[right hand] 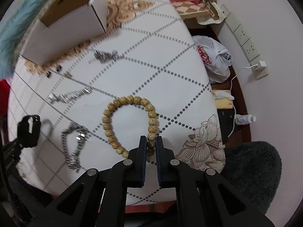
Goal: Organize jewelry
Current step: 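Carry the watch band into the box with the left tool while the right tool drops the bracelet in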
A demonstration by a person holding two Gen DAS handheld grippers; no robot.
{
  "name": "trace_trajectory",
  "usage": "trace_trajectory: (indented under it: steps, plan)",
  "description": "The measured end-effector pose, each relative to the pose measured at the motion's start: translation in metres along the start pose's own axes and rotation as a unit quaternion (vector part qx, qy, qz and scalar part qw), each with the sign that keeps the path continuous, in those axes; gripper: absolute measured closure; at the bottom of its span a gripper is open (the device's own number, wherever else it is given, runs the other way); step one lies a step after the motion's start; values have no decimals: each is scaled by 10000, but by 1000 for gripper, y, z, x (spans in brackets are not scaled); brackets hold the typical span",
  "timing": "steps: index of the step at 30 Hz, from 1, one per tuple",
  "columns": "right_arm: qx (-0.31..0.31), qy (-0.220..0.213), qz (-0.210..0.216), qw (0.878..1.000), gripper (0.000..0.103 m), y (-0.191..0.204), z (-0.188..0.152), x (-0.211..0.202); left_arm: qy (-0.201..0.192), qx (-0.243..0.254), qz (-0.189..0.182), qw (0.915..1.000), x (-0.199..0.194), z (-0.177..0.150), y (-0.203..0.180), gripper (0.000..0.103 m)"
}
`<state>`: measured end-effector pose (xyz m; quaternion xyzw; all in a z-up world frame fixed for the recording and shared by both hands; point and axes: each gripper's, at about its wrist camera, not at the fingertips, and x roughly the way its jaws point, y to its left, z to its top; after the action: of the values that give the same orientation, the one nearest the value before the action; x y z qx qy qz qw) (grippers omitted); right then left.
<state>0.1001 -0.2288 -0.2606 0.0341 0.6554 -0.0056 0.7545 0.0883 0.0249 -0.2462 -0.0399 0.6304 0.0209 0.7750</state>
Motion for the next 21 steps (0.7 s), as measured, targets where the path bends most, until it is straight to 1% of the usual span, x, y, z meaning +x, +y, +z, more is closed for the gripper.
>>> trace_trajectory:
  steps: [3,7,12,17,19,21]
  plan:
    - [56,-184,280,9994,94,1,5,-22,-160,-66,-93,9998,-20,4,4,89]
    - [20,-430,580,9974,94,7,20,-51,-400,-104,-217,9989,-46,21,3,89]
    - [-259,-838,836,9926,94,24,49,-93,-716,-167,-452,9963,-78,57,-2,89]
    - [-588,-1256,1097,9842,94,49,88,-134,-929,-194,-592,9937,-86,105,-6,89]
    - [-808,-1461,1009,9808,94,63,107,-145,-915,-220,-640,9935,-82,125,-7,89]
    - [-965,-1582,926,9783,94,74,124,-146,-838,-266,-693,9937,-73,143,-8,89]
